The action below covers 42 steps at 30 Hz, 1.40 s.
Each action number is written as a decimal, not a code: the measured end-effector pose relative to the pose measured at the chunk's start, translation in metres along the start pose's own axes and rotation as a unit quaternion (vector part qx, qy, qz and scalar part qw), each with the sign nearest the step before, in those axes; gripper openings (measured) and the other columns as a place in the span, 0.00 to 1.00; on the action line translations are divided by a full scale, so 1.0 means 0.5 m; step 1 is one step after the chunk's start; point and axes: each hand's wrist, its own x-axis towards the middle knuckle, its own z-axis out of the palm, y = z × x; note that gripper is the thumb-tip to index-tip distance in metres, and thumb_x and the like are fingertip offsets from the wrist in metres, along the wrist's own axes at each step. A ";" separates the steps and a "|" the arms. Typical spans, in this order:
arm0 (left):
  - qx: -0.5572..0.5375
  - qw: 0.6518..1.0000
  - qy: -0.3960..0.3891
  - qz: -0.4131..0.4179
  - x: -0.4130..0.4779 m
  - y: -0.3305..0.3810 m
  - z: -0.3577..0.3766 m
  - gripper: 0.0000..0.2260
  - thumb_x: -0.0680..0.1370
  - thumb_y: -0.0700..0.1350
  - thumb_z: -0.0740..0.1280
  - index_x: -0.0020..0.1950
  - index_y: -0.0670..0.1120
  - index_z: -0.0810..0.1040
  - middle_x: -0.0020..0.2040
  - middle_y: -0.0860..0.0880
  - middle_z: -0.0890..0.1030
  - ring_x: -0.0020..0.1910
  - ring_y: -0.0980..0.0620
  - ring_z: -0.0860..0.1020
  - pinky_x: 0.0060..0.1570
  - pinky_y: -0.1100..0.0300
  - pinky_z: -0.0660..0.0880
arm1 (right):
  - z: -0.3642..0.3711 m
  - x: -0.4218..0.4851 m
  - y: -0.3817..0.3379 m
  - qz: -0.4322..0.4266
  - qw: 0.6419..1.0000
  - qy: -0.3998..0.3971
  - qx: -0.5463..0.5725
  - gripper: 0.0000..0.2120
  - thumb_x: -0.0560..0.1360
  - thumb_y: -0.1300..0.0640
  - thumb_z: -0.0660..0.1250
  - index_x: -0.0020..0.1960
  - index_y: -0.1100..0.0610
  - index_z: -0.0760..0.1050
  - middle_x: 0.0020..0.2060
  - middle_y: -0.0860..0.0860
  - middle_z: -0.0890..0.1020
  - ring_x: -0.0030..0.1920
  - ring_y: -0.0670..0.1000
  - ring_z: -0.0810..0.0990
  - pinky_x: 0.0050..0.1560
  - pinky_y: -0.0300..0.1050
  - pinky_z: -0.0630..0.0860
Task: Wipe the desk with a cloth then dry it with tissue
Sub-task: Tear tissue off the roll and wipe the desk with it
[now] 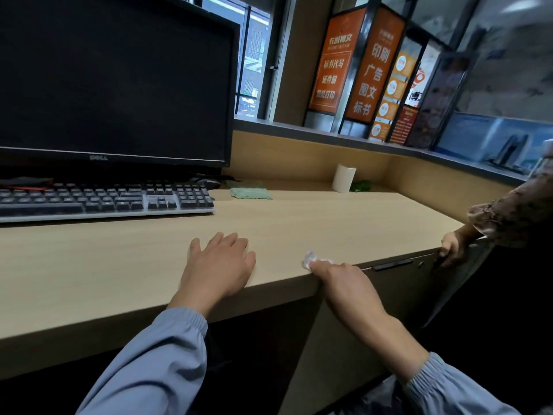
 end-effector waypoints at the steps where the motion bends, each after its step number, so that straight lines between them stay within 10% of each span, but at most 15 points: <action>1: -0.001 1.000 0.002 0.000 0.000 0.000 -0.001 0.25 0.86 0.57 0.46 0.82 0.53 0.64 0.85 0.52 0.60 0.84 0.48 0.55 0.80 0.36 0.49 | 0.007 -0.001 -0.007 0.021 1.000 0.004 -0.006 0.31 0.76 0.67 0.58 0.77 0.47 0.67 0.56 0.54 0.82 0.52 0.60 0.82 0.43 0.49 0.66; 11: -0.028 0.999 0.045 0.000 0.002 -0.002 0.000 0.20 0.86 0.54 0.52 0.74 0.52 0.72 0.76 0.52 0.73 0.75 0.49 0.69 0.76 0.39 0.57 | 0.010 -0.002 -0.152 0.074 0.997 0.026 0.018 0.20 0.82 0.64 0.56 0.70 0.53 0.73 0.59 0.55 0.81 0.55 0.59 0.82 0.46 0.51 0.72; 17: -0.215 0.965 0.146 -0.026 -0.001 -0.028 -0.002 0.14 0.83 0.48 0.63 0.67 0.50 0.78 0.67 0.48 0.79 0.62 0.46 0.79 0.65 0.48 0.74 | 0.008 -0.004 -0.252 0.024 0.999 0.029 -0.034 0.13 0.62 0.64 0.78 0.44 0.53 0.83 0.34 0.50 0.80 0.25 0.51 0.78 0.26 0.41 0.49; 24: -0.228 0.956 0.183 -0.024 -0.064 -0.073 -0.045 0.08 0.83 0.47 0.65 0.60 0.52 0.81 0.57 0.56 0.75 0.53 0.56 0.75 0.56 0.56 0.73 | -0.011 -0.006 -0.278 0.004 1.000 0.003 -0.002 0.15 0.66 0.68 0.71 0.50 0.55 0.81 0.39 0.51 0.80 0.34 0.55 0.80 0.29 0.43 0.41; 28: -0.182 0.961 0.203 -0.049 -0.120 -0.136 -0.070 0.08 0.82 0.49 0.64 0.57 0.53 0.81 0.56 0.56 0.79 0.53 0.54 0.78 0.59 0.50 0.78 | -0.034 0.002 -0.349 -0.071 0.997 -0.004 0.022 0.22 0.78 0.69 0.59 0.70 0.58 0.71 0.54 0.56 0.79 0.52 0.58 0.78 0.29 0.46 0.50; 34: -0.034 0.971 0.219 -0.094 -0.187 -0.221 -0.108 0.09 0.83 0.50 0.63 0.58 0.52 0.82 0.57 0.54 0.81 0.58 0.50 0.77 0.56 0.51 0.74 | -0.023 0.035 -0.412 -0.132 0.991 -0.002 0.001 0.32 0.76 0.69 0.59 0.80 0.60 0.60 0.52 0.55 0.82 0.54 0.60 0.79 0.41 0.50 0.62; 42: -0.017 0.968 0.229 -0.099 -0.222 -0.257 -0.111 0.08 0.83 0.50 0.64 0.56 0.52 0.82 0.55 0.53 0.82 0.56 0.48 0.77 0.55 0.49 0.75 | -0.041 0.133 -0.412 -0.160 0.987 -0.012 0.009 0.11 0.83 0.59 0.59 0.61 0.52 0.78 0.41 0.56 0.78 0.50 0.64 0.81 0.40 0.48 0.66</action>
